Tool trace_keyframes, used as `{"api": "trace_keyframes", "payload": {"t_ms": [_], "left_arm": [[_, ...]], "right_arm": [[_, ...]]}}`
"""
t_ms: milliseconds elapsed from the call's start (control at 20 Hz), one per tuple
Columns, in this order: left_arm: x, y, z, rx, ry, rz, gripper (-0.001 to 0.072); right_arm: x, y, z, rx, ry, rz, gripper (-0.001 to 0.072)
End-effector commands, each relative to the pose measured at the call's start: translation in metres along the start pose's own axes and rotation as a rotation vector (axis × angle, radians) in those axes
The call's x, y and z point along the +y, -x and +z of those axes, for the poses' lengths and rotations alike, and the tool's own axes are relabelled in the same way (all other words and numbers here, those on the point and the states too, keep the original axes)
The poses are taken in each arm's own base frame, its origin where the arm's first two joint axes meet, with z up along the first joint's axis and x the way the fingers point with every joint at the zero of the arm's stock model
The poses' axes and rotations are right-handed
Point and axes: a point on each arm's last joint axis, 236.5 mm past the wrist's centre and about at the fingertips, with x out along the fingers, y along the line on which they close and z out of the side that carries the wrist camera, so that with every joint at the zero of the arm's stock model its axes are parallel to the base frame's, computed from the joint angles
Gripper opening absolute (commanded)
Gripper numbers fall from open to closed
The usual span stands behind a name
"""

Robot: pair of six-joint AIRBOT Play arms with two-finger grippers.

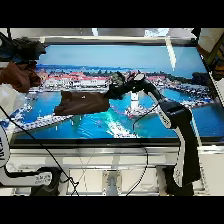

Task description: Fold the shirts.

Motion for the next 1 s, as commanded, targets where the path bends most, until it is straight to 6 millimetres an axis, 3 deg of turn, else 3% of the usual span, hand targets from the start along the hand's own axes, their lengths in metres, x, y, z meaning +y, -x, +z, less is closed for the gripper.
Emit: {"api": "trace_keyframes", "payload": {"t_ms": [0,50,150,300,400,550,650,750,850,950], "left_arm": [[0.001,0.001,-0.005,0.023,0.001,0.002,0.0013],[0.001,0.001,-0.008,0.032,0.001,0.002,0.0012],[0.000,0.001,-0.010,0.043,0.002,-0.001,0.0012],[-0.011,0.001,-0.010,0.045,0.011,-0.047,0.0012],[-0.022,0.002,-0.011,0.046,0.021,-0.093,0.0013],[-0.034,0.004,-0.011,0.049,0.023,-0.144,0.0012],[-0.038,0.004,-0.012,0.051,0.020,-0.163,0.0012],[-0.042,0.005,-0.014,0.061,0.014,-0.180,0.0012],[-0.045,0.006,-0.017,0.076,0.015,-0.193,0.0012],[-0.051,0.007,-0.018,0.079,0.018,-0.218,0.0012]], "right_arm": [[0.003,0.043,0.023,-0.093,0.065,-0.038,0.0027],[-0.013,0.069,0.025,-0.109,0.075,-0.152,0.0027],[-0.050,0.145,0.026,-0.152,0.076,-0.436,0.0027],[-0.080,0.286,0.009,-0.256,0.017,-0.835,0.0027],[-0.091,0.369,-0.028,-0.273,-0.084,-1.023,0.0027],[-0.104,0.462,-0.102,-0.227,-0.294,-1.236,0.0027],[-0.106,0.502,-0.146,-0.233,-0.409,-1.299,0.0027],[-0.111,0.521,-0.189,-0.225,-0.501,-1.310,0.0027],[-0.123,0.530,-0.239,-0.203,-0.597,-1.324,0.0027],[-0.140,0.527,-0.287,-0.208,-0.672,-1.313,0.0027]]}}
